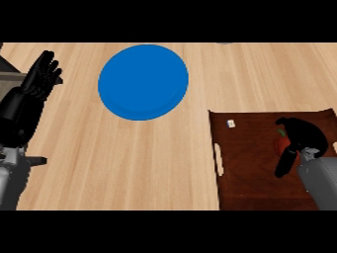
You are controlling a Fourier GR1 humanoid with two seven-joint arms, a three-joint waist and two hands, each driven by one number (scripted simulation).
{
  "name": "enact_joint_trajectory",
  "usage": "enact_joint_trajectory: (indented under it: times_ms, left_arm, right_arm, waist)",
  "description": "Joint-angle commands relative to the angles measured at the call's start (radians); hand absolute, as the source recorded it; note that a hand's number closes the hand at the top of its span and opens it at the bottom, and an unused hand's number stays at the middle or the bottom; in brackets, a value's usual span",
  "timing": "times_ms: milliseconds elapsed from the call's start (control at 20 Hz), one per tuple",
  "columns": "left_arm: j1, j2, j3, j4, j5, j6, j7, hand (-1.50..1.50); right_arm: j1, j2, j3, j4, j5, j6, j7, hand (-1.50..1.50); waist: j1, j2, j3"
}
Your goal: Pick the bell pepper from the tray and place it in the plate
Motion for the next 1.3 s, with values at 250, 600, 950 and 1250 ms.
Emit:
enact_joint_trajectory:
  times_ms: [250, 600, 950, 1250]
  left_arm:
    - [0.036, -0.004, 0.008, 0.015, -0.025, -0.009, -0.039, 0.0]
    - [0.061, 0.018, 0.052, -0.004, -0.012, 0.01, -0.004, 0.0]
    - [0.046, -0.008, 0.013, -0.031, -0.016, 0.005, 0.014, 0.0]
    - [-0.016, -0.006, 0.028, 0.049, -0.011, -0.01, -0.019, 0.0]
  right_arm:
    - [0.07, 0.137, 0.033, -0.075, 0.159, -0.25, 0.201, 1.5]
    - [0.253, 0.316, 0.093, -0.323, 0.347, -0.348, 0.646, 1.5]
    - [0.338, 0.394, 0.406, -0.633, 0.566, -0.356, 0.876, 1.5]
    - [0.148, 0.396, 0.61, -0.753, 0.702, -0.341, 0.941, 1.5]
  waist:
    - [-0.02, -0.005, 0.003]
    - [-0.063, -0.031, -0.004]
    - [-0.028, -0.016, 0.002]
    - [-0.007, -0.001, 0.002]
